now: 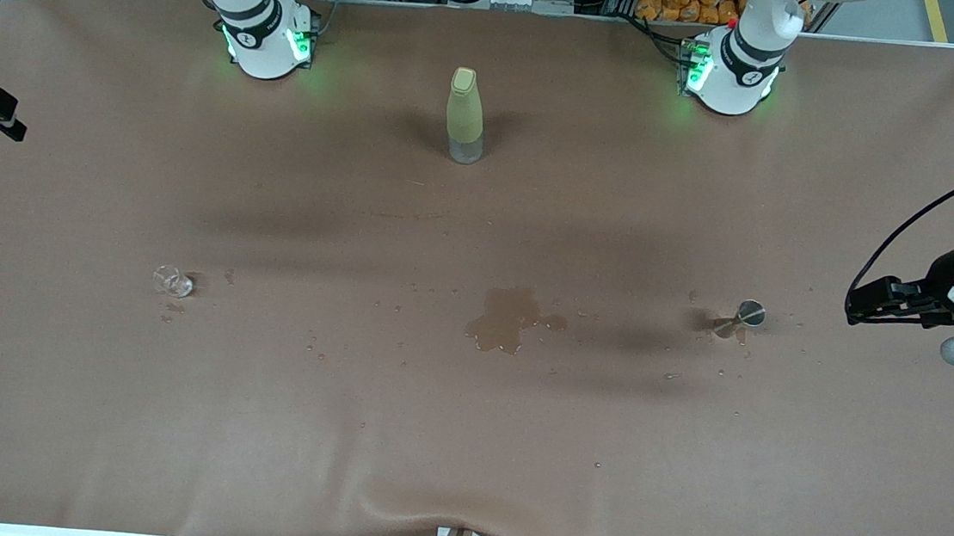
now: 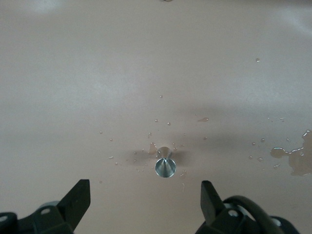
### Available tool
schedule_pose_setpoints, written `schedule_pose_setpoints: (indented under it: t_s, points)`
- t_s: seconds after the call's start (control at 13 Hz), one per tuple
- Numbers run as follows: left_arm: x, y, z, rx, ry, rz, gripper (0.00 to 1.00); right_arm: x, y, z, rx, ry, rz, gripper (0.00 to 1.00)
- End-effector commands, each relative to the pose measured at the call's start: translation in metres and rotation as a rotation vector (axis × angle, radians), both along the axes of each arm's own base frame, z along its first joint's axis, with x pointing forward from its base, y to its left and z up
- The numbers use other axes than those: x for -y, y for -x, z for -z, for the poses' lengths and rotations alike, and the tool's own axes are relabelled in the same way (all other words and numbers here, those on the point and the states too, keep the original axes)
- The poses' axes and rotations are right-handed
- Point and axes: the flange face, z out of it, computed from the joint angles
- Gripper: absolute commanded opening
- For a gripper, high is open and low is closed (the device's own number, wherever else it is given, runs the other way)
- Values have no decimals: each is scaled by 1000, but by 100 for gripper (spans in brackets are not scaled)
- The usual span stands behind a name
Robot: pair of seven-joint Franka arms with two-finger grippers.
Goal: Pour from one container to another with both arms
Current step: 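Move the right gripper to the glass cup while the left gripper approaches the jigger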
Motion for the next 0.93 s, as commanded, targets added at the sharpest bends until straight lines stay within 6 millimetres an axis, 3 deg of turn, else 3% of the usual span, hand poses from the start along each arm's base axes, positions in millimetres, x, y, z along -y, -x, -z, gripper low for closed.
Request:
schedule_pose_setpoints:
  t_s: [0.0, 0.31, 0.46, 0.62, 0.85]
  points:
    - [4, 9, -3, -1, -1, 5, 100, -7, -6, 2, -3, -19, -12, 100]
    - [7, 9, -3, -1, 0, -1, 100, -7, -20, 31, -53, -27, -39, 100]
    - [9, 9, -3, -1, 0, 2, 100, 1, -23, 49, -40, -138, -225, 100]
    - [15, 9, -3, -2, 2, 14, 100, 19, -29, 60, -19, -182, -280, 100]
    - [15, 9, -3, 0, 2, 20, 100, 44, -34, 90, 16, -316, -430, 100]
